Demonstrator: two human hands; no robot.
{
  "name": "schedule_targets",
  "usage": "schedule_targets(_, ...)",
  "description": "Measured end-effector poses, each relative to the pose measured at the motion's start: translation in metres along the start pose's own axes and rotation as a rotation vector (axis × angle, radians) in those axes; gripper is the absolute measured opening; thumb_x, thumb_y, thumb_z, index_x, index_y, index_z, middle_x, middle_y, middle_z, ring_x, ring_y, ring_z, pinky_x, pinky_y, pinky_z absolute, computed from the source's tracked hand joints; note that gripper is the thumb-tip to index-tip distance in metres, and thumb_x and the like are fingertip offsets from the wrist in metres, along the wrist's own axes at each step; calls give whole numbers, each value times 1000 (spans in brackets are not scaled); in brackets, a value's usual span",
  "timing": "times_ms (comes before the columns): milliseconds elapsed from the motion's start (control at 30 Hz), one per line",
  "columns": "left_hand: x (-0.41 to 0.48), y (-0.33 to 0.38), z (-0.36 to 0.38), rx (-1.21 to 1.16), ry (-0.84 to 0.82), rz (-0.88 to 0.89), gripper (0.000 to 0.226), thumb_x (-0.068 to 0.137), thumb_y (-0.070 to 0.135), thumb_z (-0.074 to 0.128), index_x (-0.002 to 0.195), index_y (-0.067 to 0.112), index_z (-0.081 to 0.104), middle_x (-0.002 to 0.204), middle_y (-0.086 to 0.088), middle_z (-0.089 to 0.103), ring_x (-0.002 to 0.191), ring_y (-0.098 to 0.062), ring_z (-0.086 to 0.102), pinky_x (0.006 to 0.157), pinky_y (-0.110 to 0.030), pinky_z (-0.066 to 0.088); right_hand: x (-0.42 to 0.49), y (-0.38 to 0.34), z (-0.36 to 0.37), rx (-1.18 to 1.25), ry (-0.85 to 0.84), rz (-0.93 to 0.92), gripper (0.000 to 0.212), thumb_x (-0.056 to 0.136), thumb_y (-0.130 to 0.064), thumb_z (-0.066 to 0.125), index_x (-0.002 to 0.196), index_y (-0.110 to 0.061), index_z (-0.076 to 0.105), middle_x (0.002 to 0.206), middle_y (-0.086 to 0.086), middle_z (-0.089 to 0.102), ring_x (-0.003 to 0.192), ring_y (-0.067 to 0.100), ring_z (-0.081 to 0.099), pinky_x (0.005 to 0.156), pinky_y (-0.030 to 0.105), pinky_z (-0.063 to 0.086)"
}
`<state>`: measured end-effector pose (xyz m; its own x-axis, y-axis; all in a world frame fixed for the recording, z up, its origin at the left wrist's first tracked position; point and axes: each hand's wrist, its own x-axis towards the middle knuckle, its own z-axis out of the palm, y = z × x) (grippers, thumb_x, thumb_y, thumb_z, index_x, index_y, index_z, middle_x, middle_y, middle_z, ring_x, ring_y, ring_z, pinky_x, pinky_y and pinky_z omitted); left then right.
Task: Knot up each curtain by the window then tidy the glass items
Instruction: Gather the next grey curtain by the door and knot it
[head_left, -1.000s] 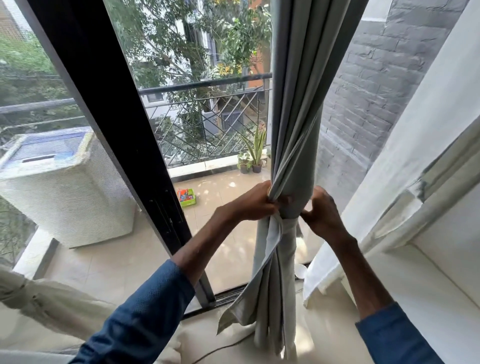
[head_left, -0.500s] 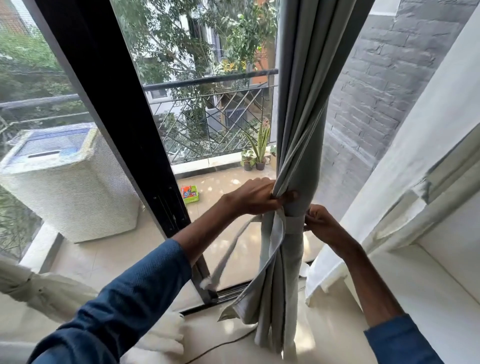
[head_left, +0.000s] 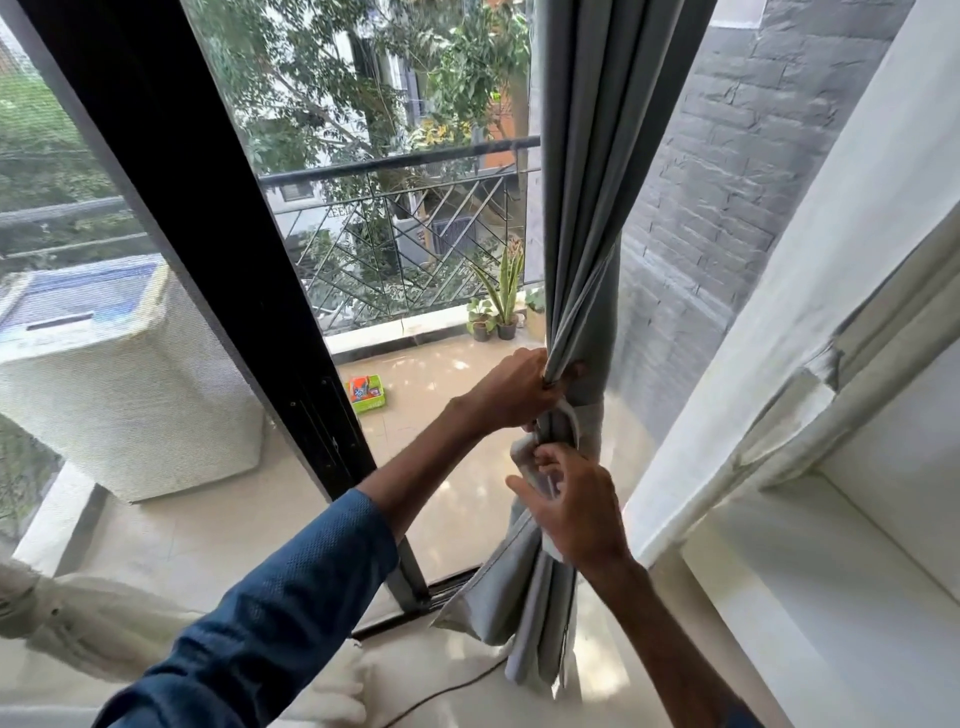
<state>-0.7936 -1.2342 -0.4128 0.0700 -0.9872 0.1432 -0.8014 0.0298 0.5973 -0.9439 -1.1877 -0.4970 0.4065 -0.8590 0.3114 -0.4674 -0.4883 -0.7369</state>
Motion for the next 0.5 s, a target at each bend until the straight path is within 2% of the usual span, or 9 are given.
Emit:
schedule_targets(100,2,-4,1,2,9,-26,31,98,36,54,89,7,59,74,-15,67,56,-28,64,51,-44,53,0,1,0,-115,122,23,43,74,-42,85,106,-20,65,91,-4,73,77,16,68,70,26,52)
schedule_targets(167,1,-5,1,16,31,-41,30,99,37,54,88,9,58,73,-13,66,53,-26,63,49,-41,53,2,3,-1,-154,142,-18,38,74,-38,86,101,-18,67,94,0,72,83,21,67,72,29,52)
schedule_targets(233,0,-6,0,26,58,-45,32,99,39,53,86,10,56,71,-12,65,53,-27,61,50,-40,51,5,6,3,-180,85,-80,26,75,-36,84,81,-20,65,88,-1,66,82,21,60,71,32,52)
schedule_targets(300,0,-7,0,46,76,-53,33,99,41,52,85,12,55,68,-9,62,54,-27,60,54,-41,51,7,8,5,-131,-6,-83,35,77,-36,81,66,-23,50,72,-7,54,68,17,50,63,31,46)
schedule_targets(367,0,-10,0,81,74,-87,34,98,46,51,85,15,54,67,-7,60,57,-30,61,59,-43,53,9,11,0,-61,-84,-43,43,80,-37,77,64,-22,41,58,-6,46,56,15,41,57,31,40)
schedule_targets(433,-1,-13,-1,126,76,-133,35,96,50,51,89,16,53,73,-9,60,65,-33,61,61,-39,50,13,17,-12,-48,-130,-1,30,81,-38,75,69,-20,54,59,-5,59,55,11,54,58,32,46)
schedule_targets(500,-2,-17,-1,157,91,-178,39,95,51,54,100,13,58,88,-15,63,76,-35,59,65,-35,41,22,26,-29,-62,-65,16,13,81,-30,78,84,-20,71,74,-3,74,69,14,70,63,29,52)
